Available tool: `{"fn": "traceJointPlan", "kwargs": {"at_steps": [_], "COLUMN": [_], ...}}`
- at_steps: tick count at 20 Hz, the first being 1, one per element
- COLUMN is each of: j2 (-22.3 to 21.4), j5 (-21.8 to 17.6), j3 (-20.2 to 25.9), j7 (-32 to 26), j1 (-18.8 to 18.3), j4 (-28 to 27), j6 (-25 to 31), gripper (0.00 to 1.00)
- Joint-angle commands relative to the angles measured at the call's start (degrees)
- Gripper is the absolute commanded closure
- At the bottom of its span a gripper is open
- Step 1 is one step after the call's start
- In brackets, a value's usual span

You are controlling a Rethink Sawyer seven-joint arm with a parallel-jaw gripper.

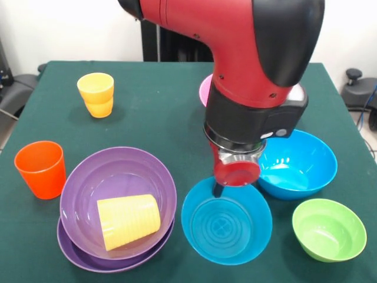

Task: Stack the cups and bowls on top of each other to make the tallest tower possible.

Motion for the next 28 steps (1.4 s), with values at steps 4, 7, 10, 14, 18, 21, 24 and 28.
{"fn": "traceJointPlan", "kwargs": {"at_steps": [4,7,10,14,18,21,24,28], "j2": [-0.62,-1.17,-1.61,-2.12,-2.68,-3.34,-3.97,-4.96], "j5": [0.61,-0.22,-1.46,-3.33,-3.94,-4.86,-6.07,-7.50], "j3": [1.68,1.26,0.45,-0.05,0.58,0.91,1.61,3.24], "j7": [14.10,11.84,9.49,4.98,2.61,0.89,-1.23,-4.40], "j1": [-0.50,-1.13,-1.46,-1.73,-1.82,-1.99,-2.49,-3.20], "j4": [-4.08,-4.07,-3.56,-2.89,-1.19,0.27,1.46,3.37], "j6": [9.87,11.49,12.09,12.35,11.12,10.13,9.42,7.34], "gripper": [1.00,1.00,1.00,1.00,1.00,1.00,1.00,1.00]}}
